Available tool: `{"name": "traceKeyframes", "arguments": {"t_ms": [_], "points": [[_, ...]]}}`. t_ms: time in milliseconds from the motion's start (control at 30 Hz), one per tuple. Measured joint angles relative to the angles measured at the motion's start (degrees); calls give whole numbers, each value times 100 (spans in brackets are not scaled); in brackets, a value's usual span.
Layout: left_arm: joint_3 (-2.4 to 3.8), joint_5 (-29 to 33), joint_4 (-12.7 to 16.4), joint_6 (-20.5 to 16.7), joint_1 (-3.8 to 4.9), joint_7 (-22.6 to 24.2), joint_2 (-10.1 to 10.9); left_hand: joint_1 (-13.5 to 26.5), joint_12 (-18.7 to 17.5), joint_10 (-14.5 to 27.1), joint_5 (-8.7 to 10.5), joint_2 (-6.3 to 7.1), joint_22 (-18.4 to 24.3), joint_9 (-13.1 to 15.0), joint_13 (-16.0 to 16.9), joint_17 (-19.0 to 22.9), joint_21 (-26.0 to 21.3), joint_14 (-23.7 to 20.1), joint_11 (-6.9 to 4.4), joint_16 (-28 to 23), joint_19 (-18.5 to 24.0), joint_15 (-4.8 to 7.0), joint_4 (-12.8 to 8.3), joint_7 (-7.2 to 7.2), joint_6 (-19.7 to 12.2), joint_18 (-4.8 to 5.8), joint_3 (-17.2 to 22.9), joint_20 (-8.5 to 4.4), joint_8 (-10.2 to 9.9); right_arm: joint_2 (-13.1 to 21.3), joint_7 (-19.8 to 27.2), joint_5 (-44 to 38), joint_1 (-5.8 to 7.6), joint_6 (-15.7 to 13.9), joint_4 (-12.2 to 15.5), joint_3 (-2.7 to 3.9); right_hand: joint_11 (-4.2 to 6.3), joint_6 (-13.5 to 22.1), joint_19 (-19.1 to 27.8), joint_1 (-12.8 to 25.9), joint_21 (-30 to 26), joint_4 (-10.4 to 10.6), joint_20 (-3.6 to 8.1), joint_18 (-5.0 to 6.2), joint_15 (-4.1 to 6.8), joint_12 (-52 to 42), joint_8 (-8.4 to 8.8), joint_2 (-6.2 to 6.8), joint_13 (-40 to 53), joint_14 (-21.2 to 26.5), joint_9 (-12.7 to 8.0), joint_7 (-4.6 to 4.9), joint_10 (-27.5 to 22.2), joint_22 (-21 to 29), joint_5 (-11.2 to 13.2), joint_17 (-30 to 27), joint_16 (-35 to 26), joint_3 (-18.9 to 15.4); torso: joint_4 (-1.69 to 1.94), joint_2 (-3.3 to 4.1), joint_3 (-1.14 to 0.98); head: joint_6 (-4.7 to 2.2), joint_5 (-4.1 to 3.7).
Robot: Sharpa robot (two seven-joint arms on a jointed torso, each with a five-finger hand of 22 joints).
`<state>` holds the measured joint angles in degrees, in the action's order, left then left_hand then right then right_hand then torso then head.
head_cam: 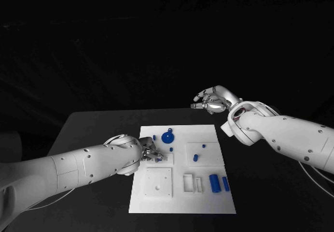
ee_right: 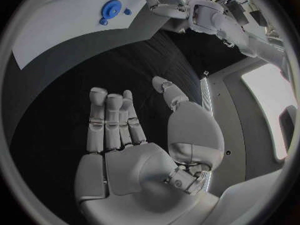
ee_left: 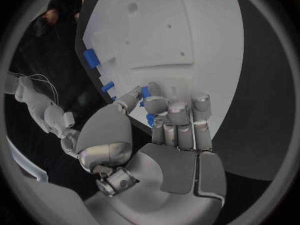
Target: Assemble the parts on the task board
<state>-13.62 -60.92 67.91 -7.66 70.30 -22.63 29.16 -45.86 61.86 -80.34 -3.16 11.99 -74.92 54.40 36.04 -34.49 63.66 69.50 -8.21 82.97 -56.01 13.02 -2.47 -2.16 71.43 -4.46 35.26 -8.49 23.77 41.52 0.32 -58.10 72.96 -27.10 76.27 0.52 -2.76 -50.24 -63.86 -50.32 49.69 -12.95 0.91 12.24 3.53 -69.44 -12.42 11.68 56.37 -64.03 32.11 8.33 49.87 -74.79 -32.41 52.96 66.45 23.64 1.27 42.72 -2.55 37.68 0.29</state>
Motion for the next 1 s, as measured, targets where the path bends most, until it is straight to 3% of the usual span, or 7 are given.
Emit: {"name": "traceKeyframes", "arguments": {"t_ms": [233, 400, 1000], "points": [[1, 12, -15, -4, 0, 0, 0, 18, 0, -1, 0, 68, 0, 17, 0, 0, 0, -1, 1, 0, 0, 1, 129, 0, 0, 0, -36, 0, 3, -1, 0, 0, 0, 2, -1, 0, 0, 1, 0, 0, 0, 16, 0, 1, 0, 0, 0, 0, 0, 0, 0, 0, 0, 0, 0, 0, 0, -16, 0, 1, 2, -5, -9], [2, 17, -19, -6, 0, 4, 0, 61, 0, 19, 0, -26, 0, 57, 1, 0, 23, -2, 22, 0, 21, 1, 36, 29, -31, 0, -421, 20, 3, -1, -1, 0, 0, 3, -3, 0, 0, 8, 1, 0, 0, 16, -1, 0, -16, 0, 0, 0, -5, 16, -5, -6, 0, 1, 0, -5, 0, -16, 0, 2, 2, -9, -14], [4, 87, -45, -9, 0, 21, -6, 55, 0, 19, 0, -31, 1, 56, -6, 0, 22, -11, 23, 0, 21, 5, 54, 19, -41, 1, -484, 20, 2, -4, -2, 0, 0, 14, -20, 0, -21, -9, 10, 0, -23, 16, -10, 1, -16, 0, 0, 0, -10, 16, -4, 13, -21, -4, 0, -5, 0, -16, 2, 1, 2, -22, -16]]}}
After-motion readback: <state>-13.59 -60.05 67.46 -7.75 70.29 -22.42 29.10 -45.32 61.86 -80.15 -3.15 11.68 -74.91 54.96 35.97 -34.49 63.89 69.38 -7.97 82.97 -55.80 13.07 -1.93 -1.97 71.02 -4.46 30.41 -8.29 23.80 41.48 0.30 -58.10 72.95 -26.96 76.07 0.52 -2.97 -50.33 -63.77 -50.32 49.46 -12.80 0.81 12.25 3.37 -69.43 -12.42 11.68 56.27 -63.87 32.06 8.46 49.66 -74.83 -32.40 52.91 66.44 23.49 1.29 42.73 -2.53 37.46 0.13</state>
